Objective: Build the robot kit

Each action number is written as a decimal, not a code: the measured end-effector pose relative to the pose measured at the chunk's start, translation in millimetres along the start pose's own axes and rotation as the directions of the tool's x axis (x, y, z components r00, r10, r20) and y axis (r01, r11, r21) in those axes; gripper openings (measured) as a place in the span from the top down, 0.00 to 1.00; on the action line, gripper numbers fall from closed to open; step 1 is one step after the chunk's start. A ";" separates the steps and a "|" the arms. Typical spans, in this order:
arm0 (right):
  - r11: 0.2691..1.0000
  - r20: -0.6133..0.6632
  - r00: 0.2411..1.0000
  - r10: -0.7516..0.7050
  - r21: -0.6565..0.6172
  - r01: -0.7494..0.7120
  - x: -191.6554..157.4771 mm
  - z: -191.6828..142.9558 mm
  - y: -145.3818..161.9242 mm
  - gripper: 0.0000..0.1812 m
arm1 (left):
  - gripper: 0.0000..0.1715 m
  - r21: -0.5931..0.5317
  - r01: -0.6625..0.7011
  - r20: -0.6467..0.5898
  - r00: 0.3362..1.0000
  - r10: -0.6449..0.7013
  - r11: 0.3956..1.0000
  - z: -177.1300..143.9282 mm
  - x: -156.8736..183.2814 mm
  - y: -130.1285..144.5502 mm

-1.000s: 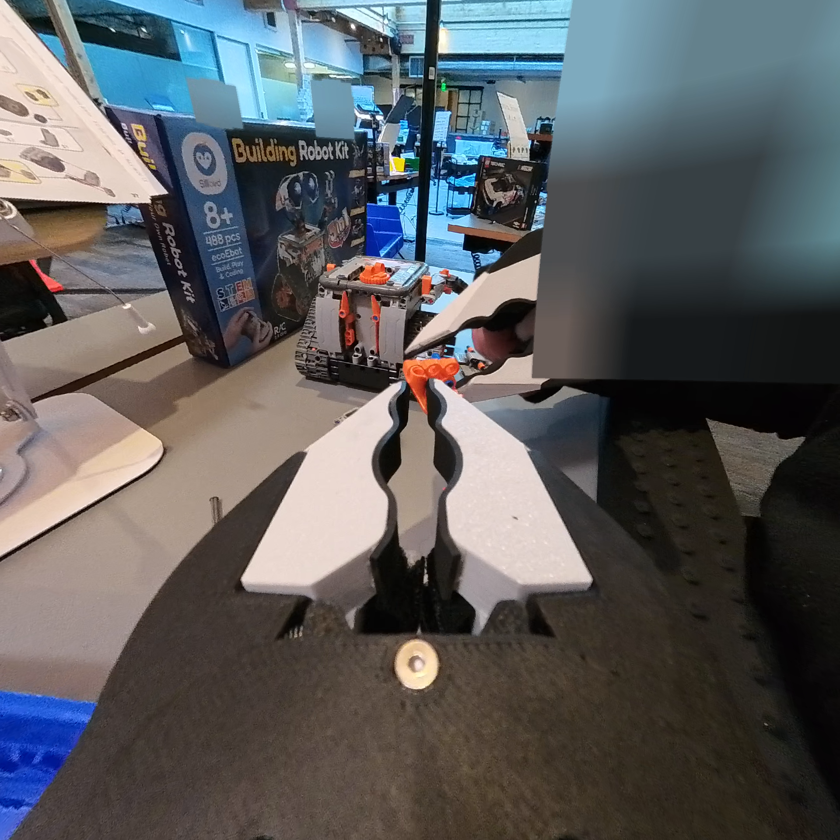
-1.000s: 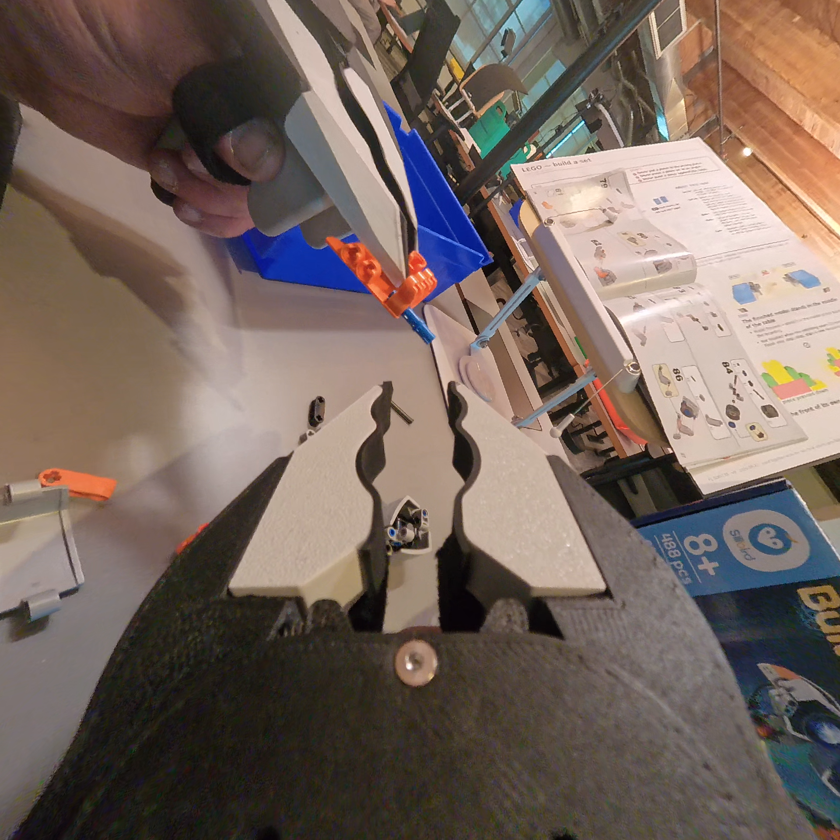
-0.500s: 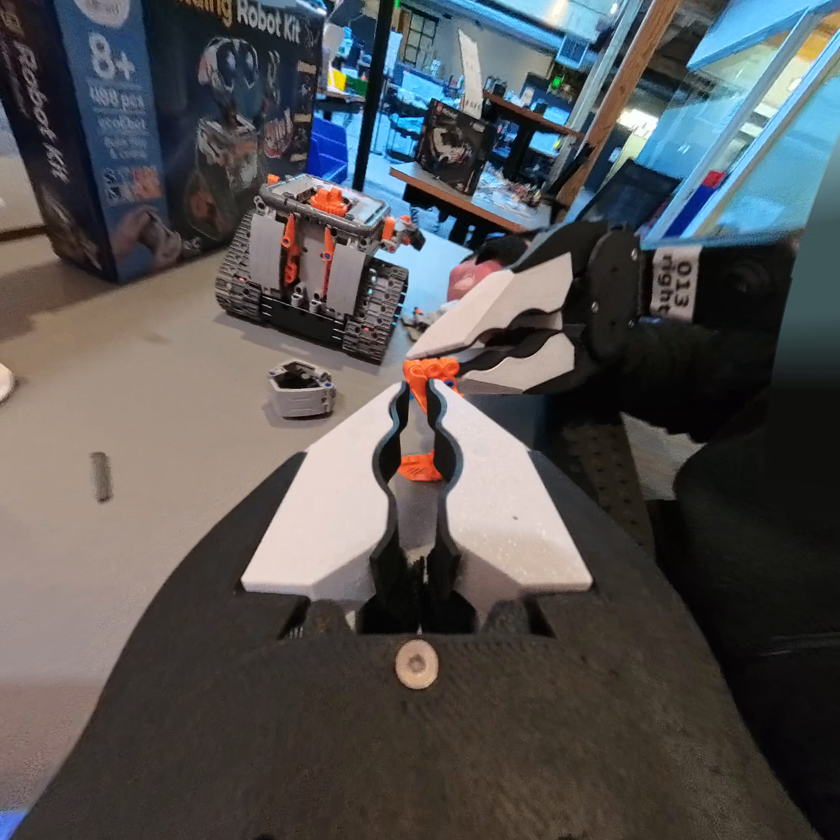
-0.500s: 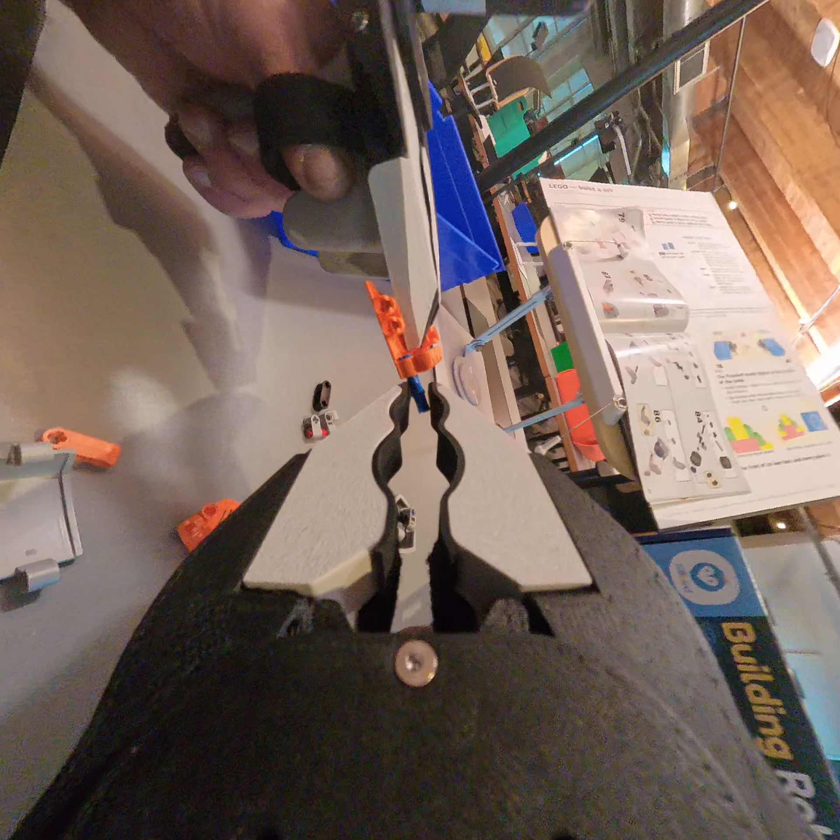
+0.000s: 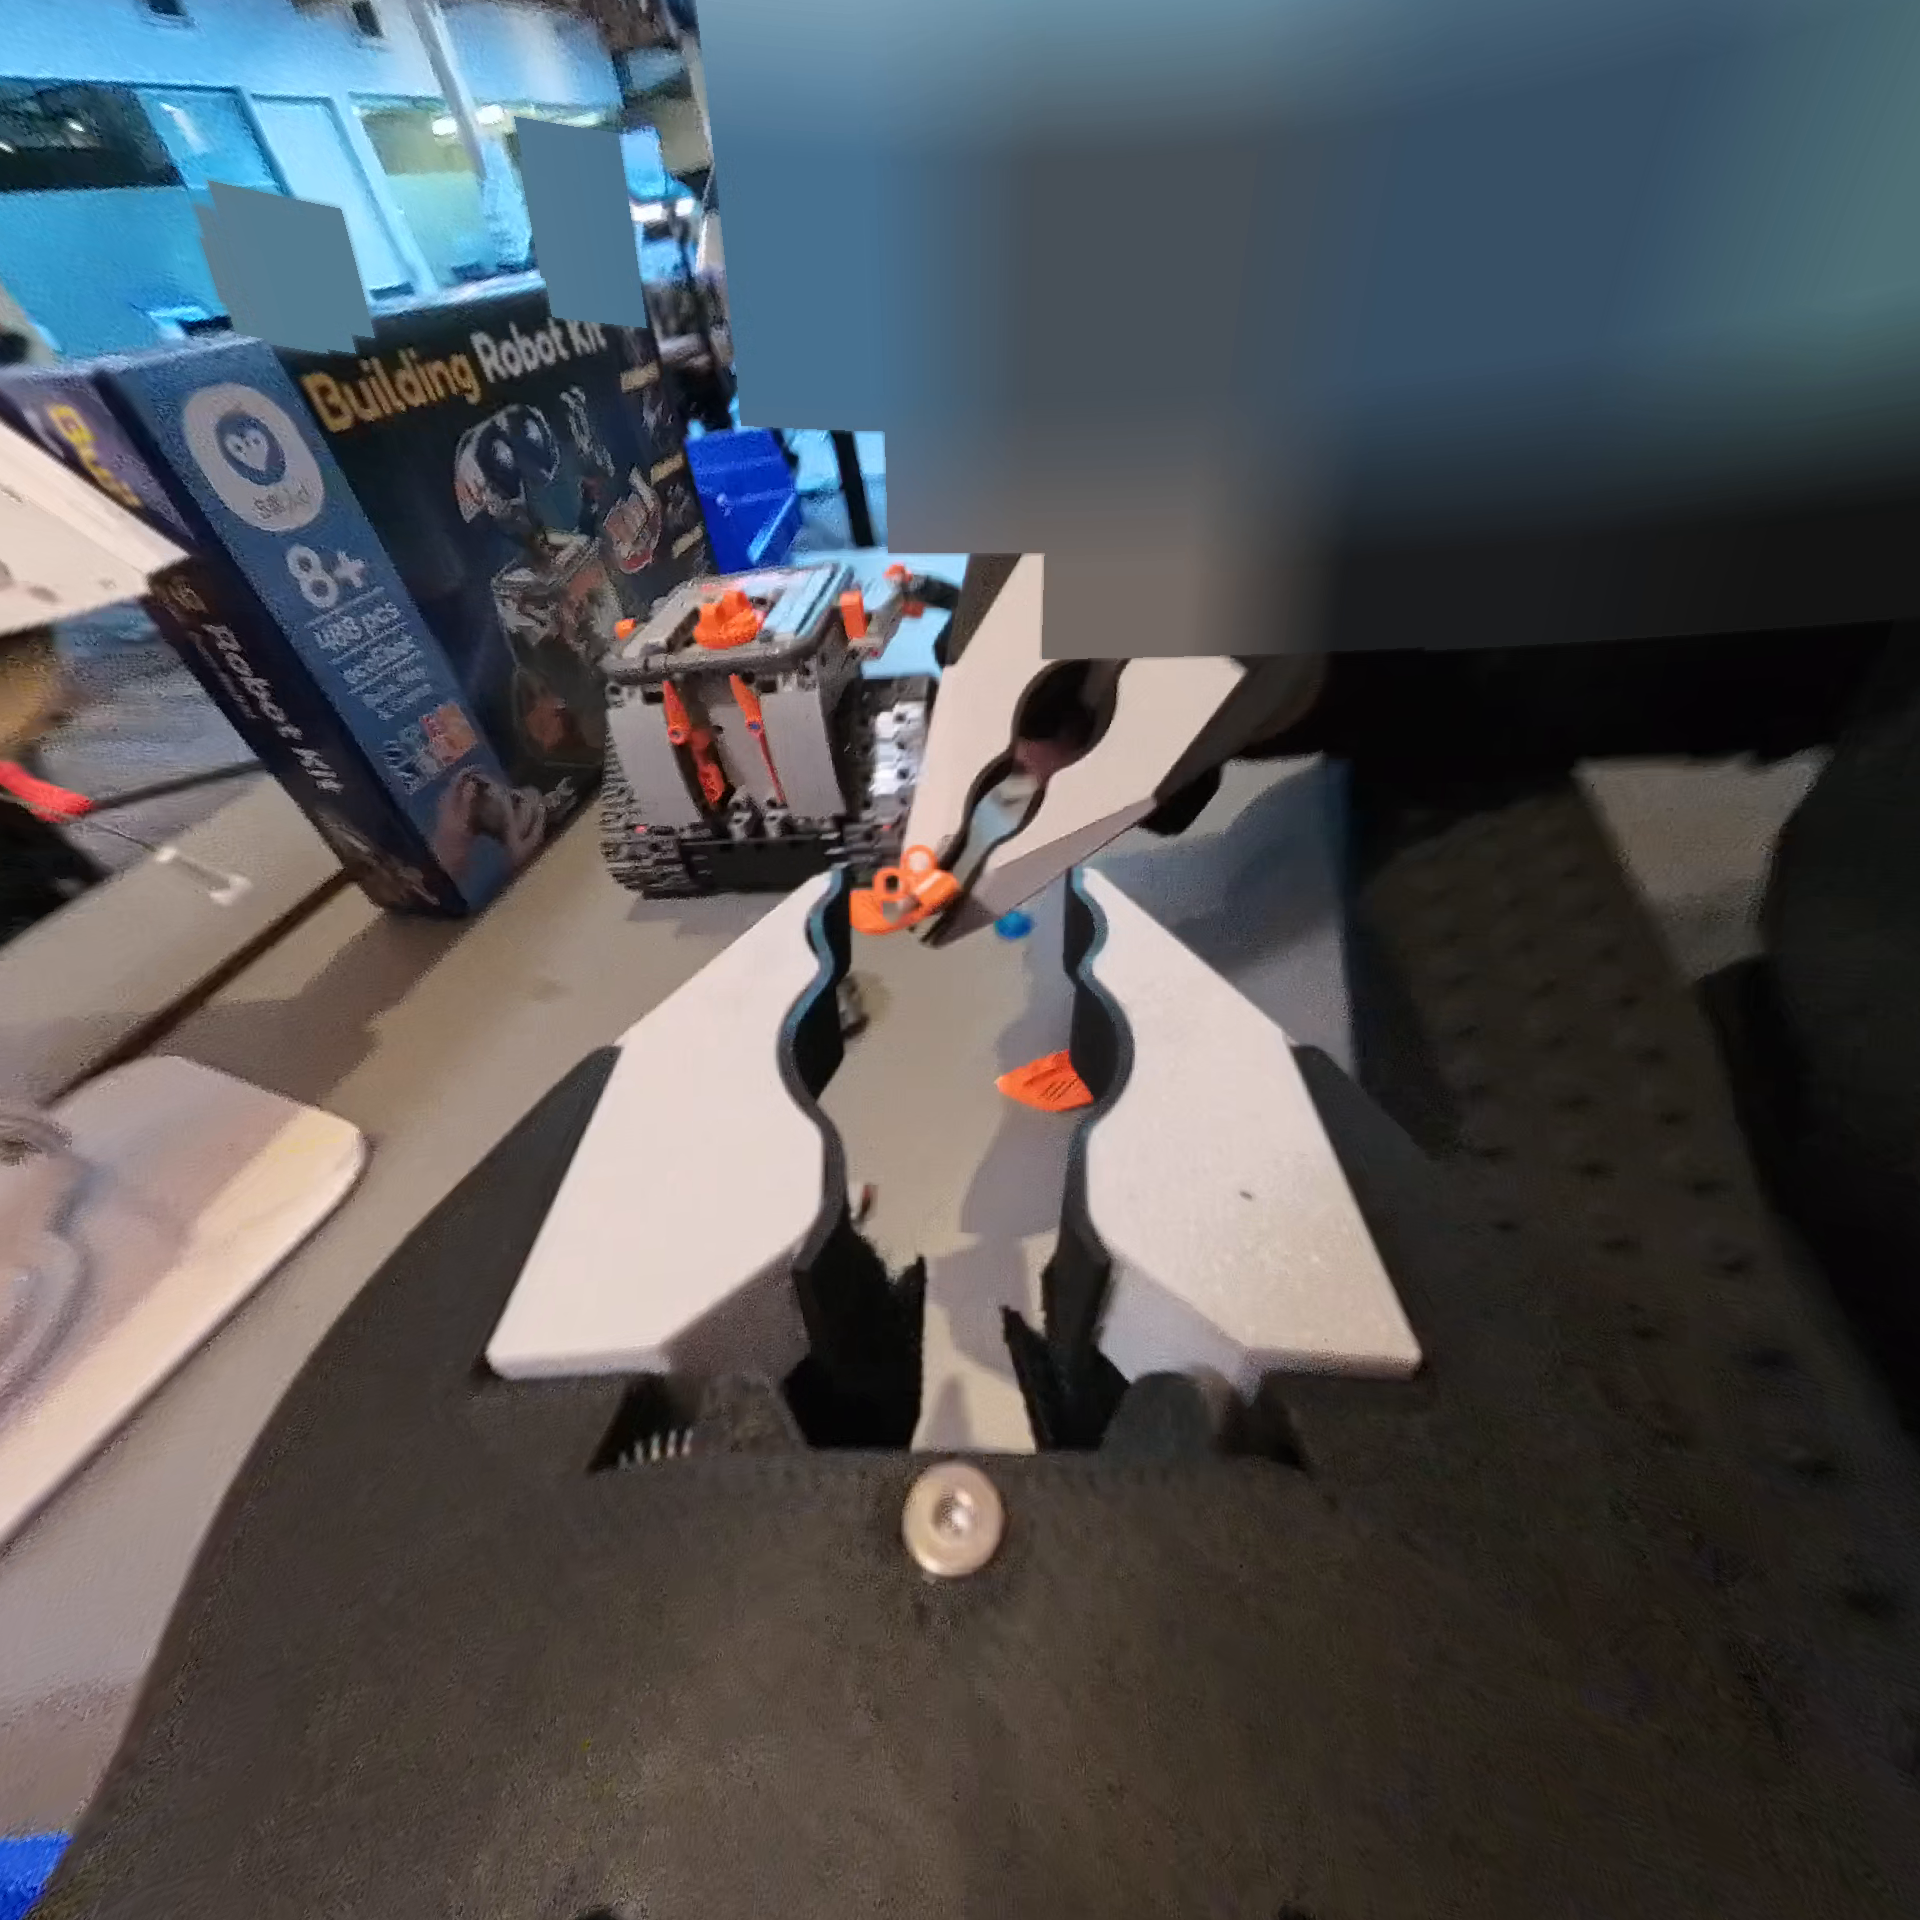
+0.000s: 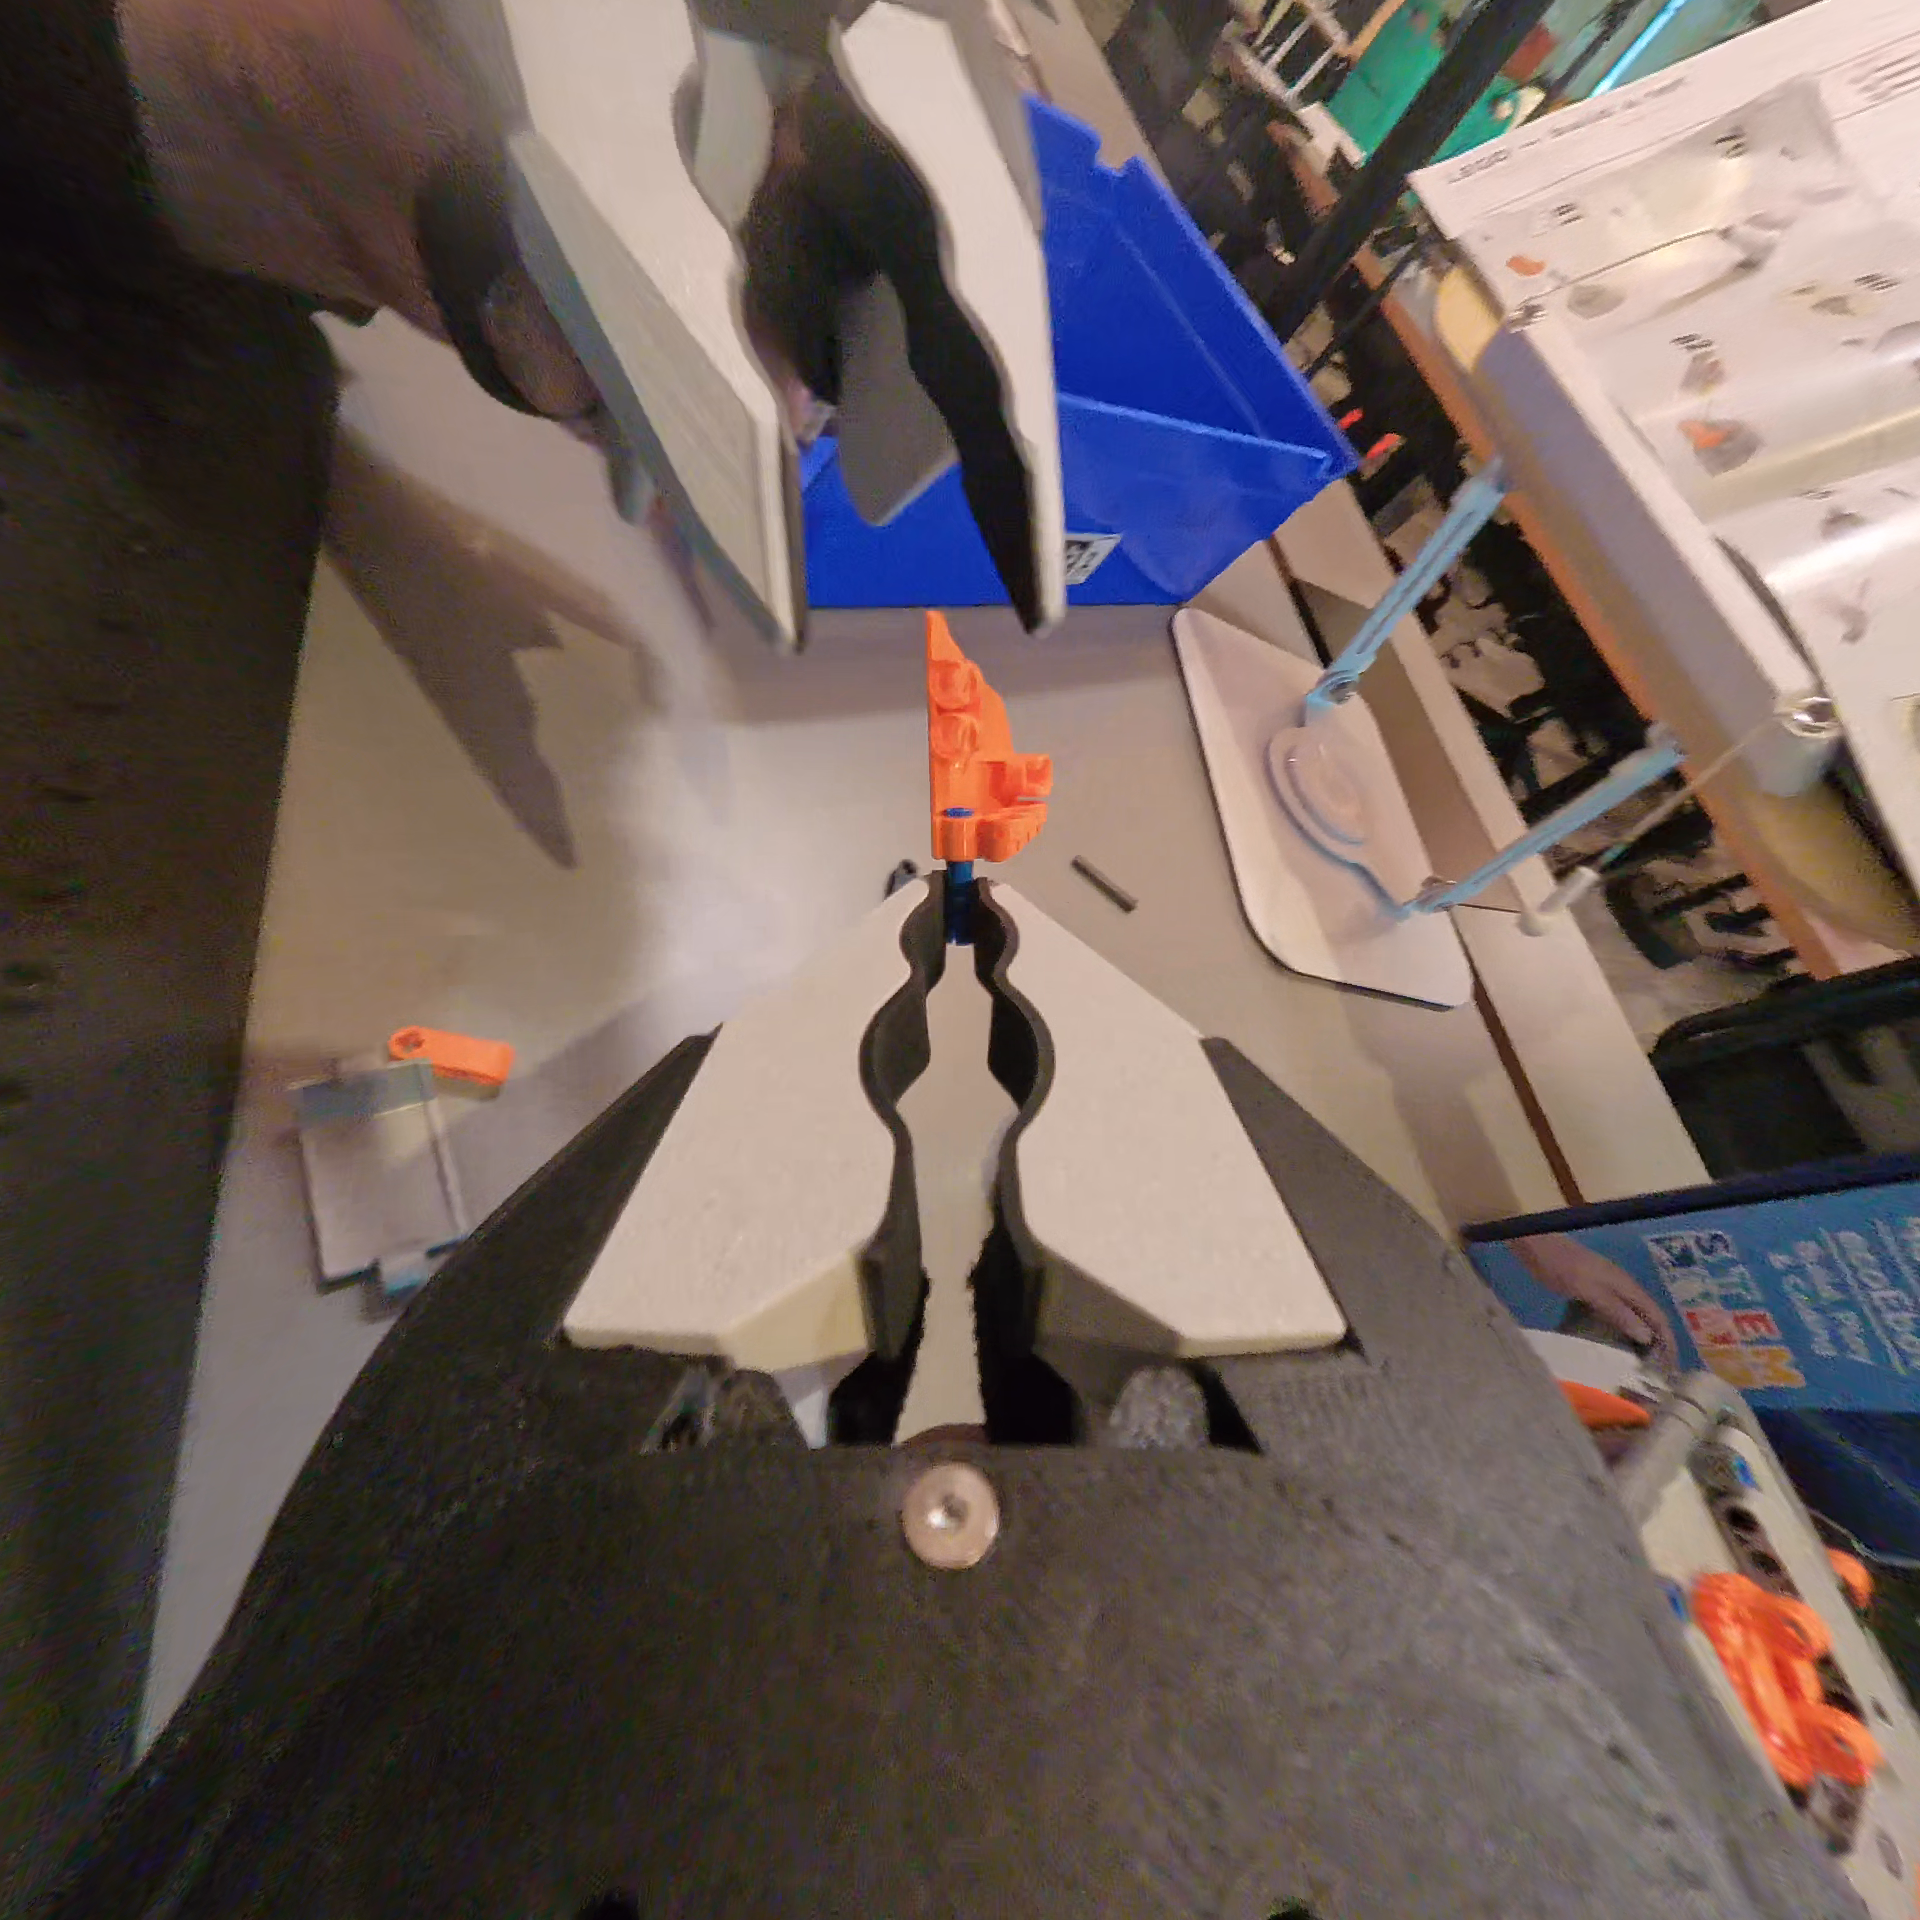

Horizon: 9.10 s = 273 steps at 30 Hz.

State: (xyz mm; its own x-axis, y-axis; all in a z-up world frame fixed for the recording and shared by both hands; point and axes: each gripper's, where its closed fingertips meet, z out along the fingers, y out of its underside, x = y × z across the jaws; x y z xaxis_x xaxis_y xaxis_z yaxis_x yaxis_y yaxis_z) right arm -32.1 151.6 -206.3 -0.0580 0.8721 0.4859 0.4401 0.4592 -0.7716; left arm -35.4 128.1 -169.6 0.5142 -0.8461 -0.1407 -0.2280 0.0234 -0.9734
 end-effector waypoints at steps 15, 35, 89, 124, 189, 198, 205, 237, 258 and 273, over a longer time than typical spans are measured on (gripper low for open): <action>0.998 0.123 0.991 0.061 0.026 -0.064 -20.5 -2.1 -12.2 1.00 | 0.95 -0.100 -0.148 0.036 0.988 0.152 0.984 10.0 11.5 16.0; 0.983 0.226 0.972 0.058 0.157 -0.095 -31.0 -28.3 -44.7 0.99 | 0.98 0.110 0.140 -0.212 0.970 -0.115 0.984 -5.6 34.9 -16.4; 0.995 0.011 0.999 0.053 0.079 -0.053 -16.4 -29.6 -48.0 1.00 | 0.97 0.146 -0.170 -0.069 0.981 0.182 0.974 -9.8 34.3 -25.2; 0.956 -0.074 0.954 -0.291 0.016 0.292 -31.9 -36.2 -53.1 1.00 | 0.97 0.095 -0.226 -0.171 0.956 0.239 0.970 -8.8 56.9 -20.2; 0.999 0.103 0.994 -0.025 0.023 0.023 -38.8 -32.4 -36.1 1.00 | 0.97 0.113 -0.061 -0.197 0.977 0.082 0.992 -12.7 54.2 -13.6; 1.000 0.135 0.991 0.012 0.013 -0.014 -44.7 -24.8 -32.4 1.00 | 0.97 0.084 -0.069 -0.183 0.980 0.084 0.994 -9.4 54.2 -5.7; 0.990 0.111 0.988 0.106 0.076 -0.115 -12.7 -47.4 -32.6 1.00 | 0.97 0.158 0.037 -0.169 0.986 -0.009 0.987 -17.7 37.7 -21.9; 0.998 0.229 0.971 0.070 -0.023 -0.066 -37.4 -25.4 -52.0 0.93 | 0.93 0.107 -0.107 -0.065 0.991 0.115 0.988 -3.9 42.6 -20.9; 0.980 0.168 0.966 0.195 0.003 -0.198 0.4 -34.9 -23.1 0.90 | 0.93 0.093 -0.002 0.002 1.000 0.002 0.996 -4.1 16.8 -10.2; 0.973 0.054 0.971 0.232 -0.033 -0.230 28.2 -43.4 5.9 0.86 | 0.93 0.050 0.017 0.029 0.999 -0.018 0.999 3.1 11.2 2.4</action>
State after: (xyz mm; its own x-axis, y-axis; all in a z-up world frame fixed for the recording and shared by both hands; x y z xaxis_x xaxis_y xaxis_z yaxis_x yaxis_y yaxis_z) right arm 7.8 171.5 -179.4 -0.0027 0.9625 0.2712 0.4713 0.2404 -0.8486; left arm -27.6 120.3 -174.1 0.5420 -0.8305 -0.1281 -0.1775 0.0358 -0.9835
